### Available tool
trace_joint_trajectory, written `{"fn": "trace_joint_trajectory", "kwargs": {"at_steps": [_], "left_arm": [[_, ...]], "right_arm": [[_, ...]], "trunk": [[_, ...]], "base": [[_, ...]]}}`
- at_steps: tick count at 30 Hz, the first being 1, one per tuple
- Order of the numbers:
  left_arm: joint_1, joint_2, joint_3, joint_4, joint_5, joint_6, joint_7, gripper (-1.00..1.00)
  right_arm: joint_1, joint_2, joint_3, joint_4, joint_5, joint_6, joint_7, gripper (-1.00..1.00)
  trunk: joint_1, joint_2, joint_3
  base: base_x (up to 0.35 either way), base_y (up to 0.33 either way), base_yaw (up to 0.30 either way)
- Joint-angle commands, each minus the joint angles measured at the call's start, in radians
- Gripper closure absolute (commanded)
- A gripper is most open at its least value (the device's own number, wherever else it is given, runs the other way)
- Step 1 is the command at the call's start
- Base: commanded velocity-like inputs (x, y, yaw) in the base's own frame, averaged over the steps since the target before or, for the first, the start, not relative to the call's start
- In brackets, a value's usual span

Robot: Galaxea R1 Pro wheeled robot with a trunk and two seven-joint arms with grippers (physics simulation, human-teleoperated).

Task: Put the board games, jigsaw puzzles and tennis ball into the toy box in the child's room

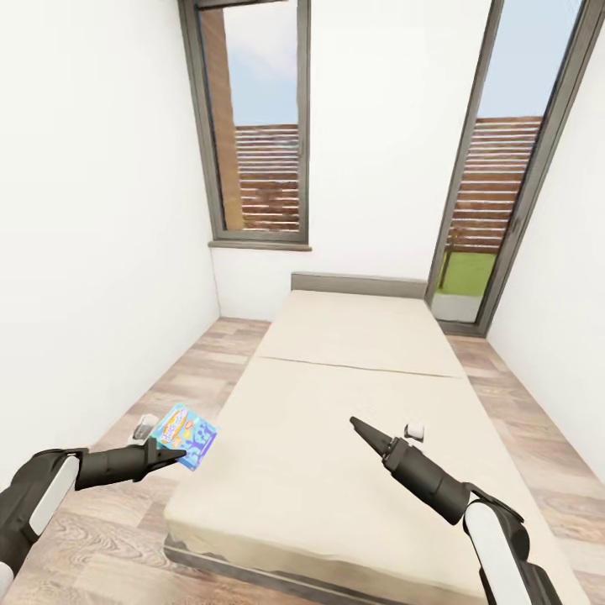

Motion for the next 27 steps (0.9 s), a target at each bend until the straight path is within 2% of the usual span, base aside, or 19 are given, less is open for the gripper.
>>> {"fn": "trace_joint_trajectory", "kwargs": {"at_steps": [1, 9, 22, 27], "left_arm": [[-0.001, 0.000, 0.001, 0.000, -0.002, 0.003, -0.005, 1.00], [-0.001, 0.000, 0.001, 0.000, -0.003, 0.002, 0.001, 1.00], [-0.001, -0.001, 0.000, 0.000, -0.003, 0.000, 0.002, 1.00], [-0.001, 0.000, 0.003, 0.000, -0.002, 0.000, -0.005, 1.00]], "right_arm": [[-0.001, 0.001, -0.002, 0.000, -0.001, 0.006, 0.002, -1.00], [0.000, 0.003, -0.002, 0.000, 0.002, 0.006, 0.002, -1.00], [-0.001, 0.000, -0.002, 0.000, 0.003, 0.006, 0.001, -1.00], [-0.001, -0.001, -0.002, 0.000, 0.002, 0.007, 0.001, -1.00]], "trunk": [[0.000, -0.001, -0.001], [0.000, -0.001, -0.001], [0.000, -0.001, -0.001], [-0.004, 0.006, 0.002]], "base": [[0.000, 0.000, 0.237], [-0.053, -0.029, 0.273], [-0.225, -0.192, 0.290], [-0.084, -0.084, 0.291]]}}
